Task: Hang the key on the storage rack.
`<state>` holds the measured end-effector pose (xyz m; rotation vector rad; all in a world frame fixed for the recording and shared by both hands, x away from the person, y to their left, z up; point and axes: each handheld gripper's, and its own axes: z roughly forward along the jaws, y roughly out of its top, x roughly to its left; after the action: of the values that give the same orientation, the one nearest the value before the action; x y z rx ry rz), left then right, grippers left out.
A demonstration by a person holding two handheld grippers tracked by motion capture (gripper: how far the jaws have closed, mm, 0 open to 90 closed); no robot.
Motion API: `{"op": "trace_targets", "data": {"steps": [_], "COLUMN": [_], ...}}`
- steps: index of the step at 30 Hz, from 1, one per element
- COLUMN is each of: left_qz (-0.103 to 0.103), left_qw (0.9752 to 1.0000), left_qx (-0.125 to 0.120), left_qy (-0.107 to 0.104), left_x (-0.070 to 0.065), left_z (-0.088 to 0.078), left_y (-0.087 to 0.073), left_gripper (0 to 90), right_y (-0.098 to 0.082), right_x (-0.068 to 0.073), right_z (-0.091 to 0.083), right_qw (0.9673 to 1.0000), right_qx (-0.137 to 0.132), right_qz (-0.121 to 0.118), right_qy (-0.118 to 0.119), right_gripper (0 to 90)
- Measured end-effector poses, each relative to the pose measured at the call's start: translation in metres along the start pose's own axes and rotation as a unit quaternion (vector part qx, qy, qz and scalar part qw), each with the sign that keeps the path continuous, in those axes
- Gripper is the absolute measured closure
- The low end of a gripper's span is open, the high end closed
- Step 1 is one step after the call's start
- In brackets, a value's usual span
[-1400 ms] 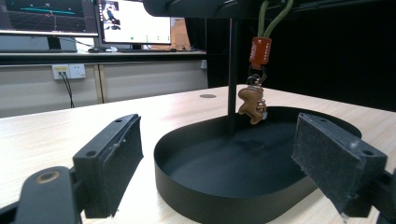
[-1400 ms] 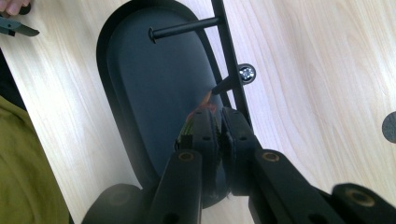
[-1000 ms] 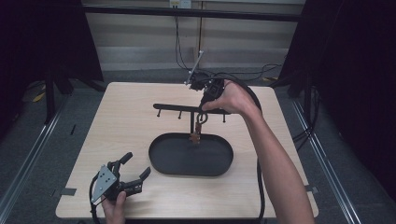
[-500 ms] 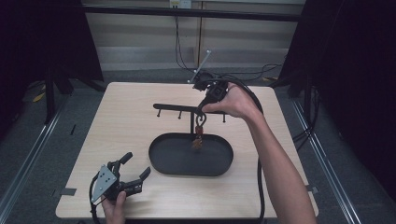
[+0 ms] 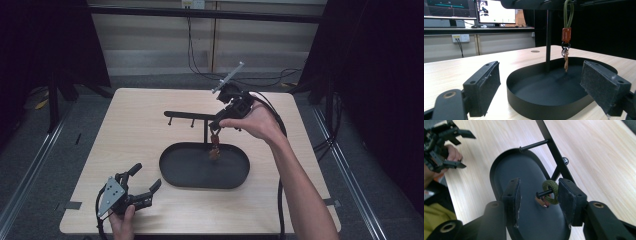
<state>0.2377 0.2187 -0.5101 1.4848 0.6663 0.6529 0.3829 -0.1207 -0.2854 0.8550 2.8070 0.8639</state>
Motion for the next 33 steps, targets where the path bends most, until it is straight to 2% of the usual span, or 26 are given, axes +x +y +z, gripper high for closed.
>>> {"op": "trace_targets", "data": {"steps": [6, 10, 13, 14, 18, 21, 23, 25, 27, 29, 31, 33], "left_qz": [0.0, 0.0, 0.0, 0.0, 0.001, 0.001, 0.001, 0.0, 0.0, 0.0, 0.0, 0.0], "left_qw": [1.0, 1.0, 1.0, 1.0, 1.0, 1.0, 1.0, 1.0, 1.0, 1.0, 1.0, 1.0], "left_qx": [0.001, 0.001, 0.0, 0.0, 0.002, 0.001, 0.001, 0.001, 0.001, 0.001, 0.001, 0.0], "left_qy": [0.0, 0.0, 0.0, 0.0, 0.0, 0.0, 0.0, 0.0, 0.0, 0.0, 0.0, 0.0], "left_x": [0.0, 0.0, 0.0, 0.0, 0.0, 0.0, 0.0, 0.0, 0.0, 0.0, 0.0, 0.0], "left_z": [0.0, 0.0, 0.0, 0.0, 0.0, 0.0, 0.0, 0.0, 0.0, 0.0, 0.0, 0.0], "left_y": [0.0, 0.0, 0.0, 0.0, 0.0, 0.0, 0.0, 0.0, 0.0, 0.0, 0.0, 0.0], "left_gripper": [15.7, 15.7, 15.7, 15.7, 15.7, 15.7, 15.7, 15.7, 15.7, 15.7, 15.7, 15.7], "right_y": [-0.017, -0.029, -0.038, -0.041, -0.056, -0.065, -0.072, -0.08, -0.089, -0.098, -0.105, -0.113], "right_x": [0.005, 0.012, 0.017, 0.017, 0.019, 0.025, 0.028, 0.032, 0.035, 0.041, 0.046, 0.047], "right_z": [-0.006, -0.005, -0.005, -0.005, -0.006, -0.004, -0.002, 0.002, 0.01, 0.017, 0.023, 0.029], "right_qw": [0.9991, 0.9985, 0.9967, 0.9961, 0.992, 0.9896, 0.9868, 0.985, 0.9812, 0.9771, 0.9745, 0.9709], "right_qx": [-0.04, -0.052, -0.078, -0.087, -0.124, -0.143, -0.16, -0.17, -0.188, -0.208, -0.218, -0.232], "right_qz": [0.016, 0.015, 0.014, 0.015, 0.022, 0.02, 0.023, 0.027, 0.037, 0.038, 0.04, 0.052], "right_qy": [0.0, -0.005, -0.016, -0.013, 0.001, -0.005, -0.003, -0.013, -0.019, -0.026, -0.033, -0.031], "right_gripper": [47.3, 46.3, 45.9, 45.9, 45.6, 43.8, 41.0, 38.1, 36.5, 34.6, 30.6, 28.0]}}
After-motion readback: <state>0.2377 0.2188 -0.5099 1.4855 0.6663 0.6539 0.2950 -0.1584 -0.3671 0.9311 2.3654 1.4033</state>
